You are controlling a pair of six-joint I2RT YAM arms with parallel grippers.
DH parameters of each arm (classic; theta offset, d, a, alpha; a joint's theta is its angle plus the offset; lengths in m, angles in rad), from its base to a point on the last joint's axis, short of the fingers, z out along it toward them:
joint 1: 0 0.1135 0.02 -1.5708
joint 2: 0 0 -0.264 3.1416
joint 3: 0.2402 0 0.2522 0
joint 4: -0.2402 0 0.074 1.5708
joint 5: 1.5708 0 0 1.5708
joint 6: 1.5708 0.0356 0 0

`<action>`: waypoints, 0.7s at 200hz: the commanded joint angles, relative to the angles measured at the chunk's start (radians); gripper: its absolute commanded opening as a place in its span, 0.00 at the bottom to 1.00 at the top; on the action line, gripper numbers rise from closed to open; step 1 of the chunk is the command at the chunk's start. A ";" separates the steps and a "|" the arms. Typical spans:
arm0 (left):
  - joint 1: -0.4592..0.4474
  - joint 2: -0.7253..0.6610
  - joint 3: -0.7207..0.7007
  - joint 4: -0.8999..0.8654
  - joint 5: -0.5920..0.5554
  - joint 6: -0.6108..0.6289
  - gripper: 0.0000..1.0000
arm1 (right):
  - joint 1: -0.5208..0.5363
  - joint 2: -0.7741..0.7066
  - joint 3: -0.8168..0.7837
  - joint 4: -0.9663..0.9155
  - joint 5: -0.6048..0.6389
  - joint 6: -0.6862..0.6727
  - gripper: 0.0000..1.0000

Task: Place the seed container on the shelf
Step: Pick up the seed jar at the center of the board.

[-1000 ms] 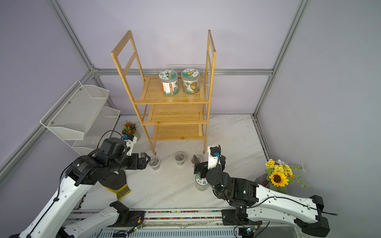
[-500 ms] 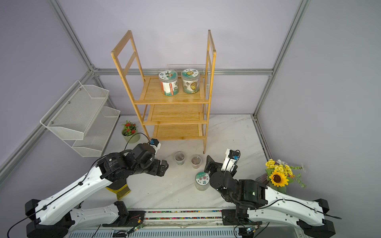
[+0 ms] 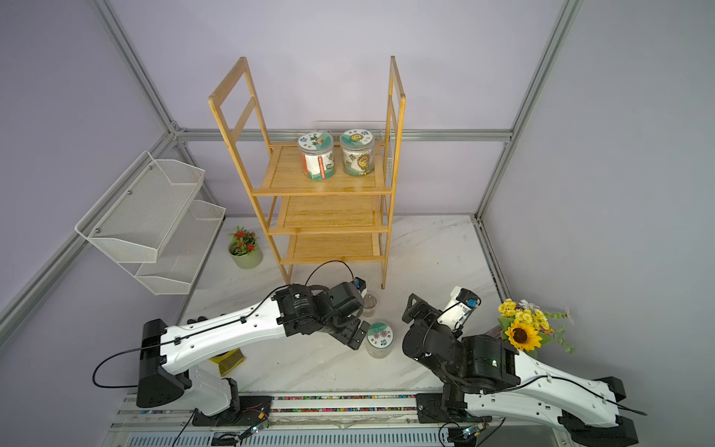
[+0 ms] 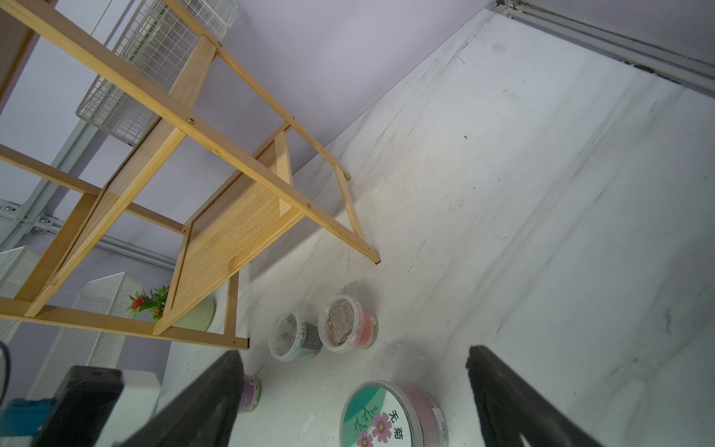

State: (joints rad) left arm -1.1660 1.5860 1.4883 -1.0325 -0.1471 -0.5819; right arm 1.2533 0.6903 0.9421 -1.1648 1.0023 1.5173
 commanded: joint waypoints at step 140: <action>-0.047 0.388 0.345 -0.126 0.060 0.040 0.99 | 0.006 -0.075 0.009 -0.150 -0.028 0.118 0.94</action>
State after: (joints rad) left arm -1.2076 1.9598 1.7935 -1.1381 -0.0925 -0.5652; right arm 1.2533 0.6243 0.9463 -1.2747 0.9752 1.6119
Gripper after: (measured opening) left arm 0.995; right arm 0.944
